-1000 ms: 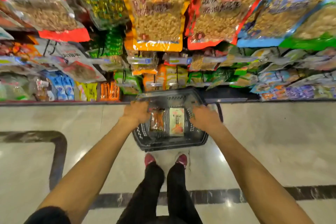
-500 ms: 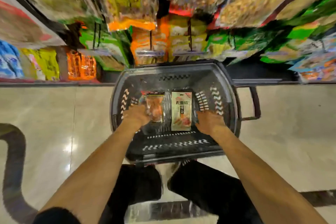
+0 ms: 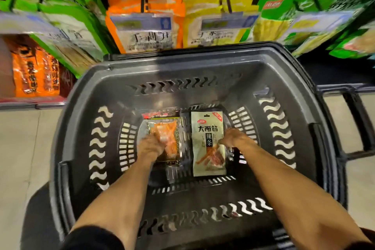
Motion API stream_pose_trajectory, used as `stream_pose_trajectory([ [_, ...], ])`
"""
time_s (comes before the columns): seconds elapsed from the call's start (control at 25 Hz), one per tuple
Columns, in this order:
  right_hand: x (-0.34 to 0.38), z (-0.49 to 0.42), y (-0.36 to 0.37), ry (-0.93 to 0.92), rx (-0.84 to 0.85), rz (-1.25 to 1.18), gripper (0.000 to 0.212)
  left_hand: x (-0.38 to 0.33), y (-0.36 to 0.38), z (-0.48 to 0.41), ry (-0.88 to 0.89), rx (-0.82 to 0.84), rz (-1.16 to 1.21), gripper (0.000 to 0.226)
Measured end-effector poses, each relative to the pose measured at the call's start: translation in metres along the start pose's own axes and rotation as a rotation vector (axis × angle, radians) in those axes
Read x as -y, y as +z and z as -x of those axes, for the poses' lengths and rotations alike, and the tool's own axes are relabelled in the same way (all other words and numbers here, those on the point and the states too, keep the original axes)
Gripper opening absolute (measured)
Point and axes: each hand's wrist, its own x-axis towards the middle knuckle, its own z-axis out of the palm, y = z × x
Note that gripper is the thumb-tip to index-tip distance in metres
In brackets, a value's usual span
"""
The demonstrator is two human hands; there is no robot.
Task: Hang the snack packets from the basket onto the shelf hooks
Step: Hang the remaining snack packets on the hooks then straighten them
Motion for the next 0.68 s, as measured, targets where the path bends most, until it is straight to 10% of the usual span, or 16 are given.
stream_pose_trajectory([
  [0.36, -0.021, -0.092, 0.075, 0.126, -0.096, -0.368, 0.106, 0.012, 0.022, -0.024, -0.280, -0.146, 0.331, 0.087],
  [0.68, -0.007, -0.055, 0.073, 0.147, -0.085, -0.705, 0.040, 0.021, 0.025, -0.026, -0.129, 0.083, 0.624, 0.027],
])
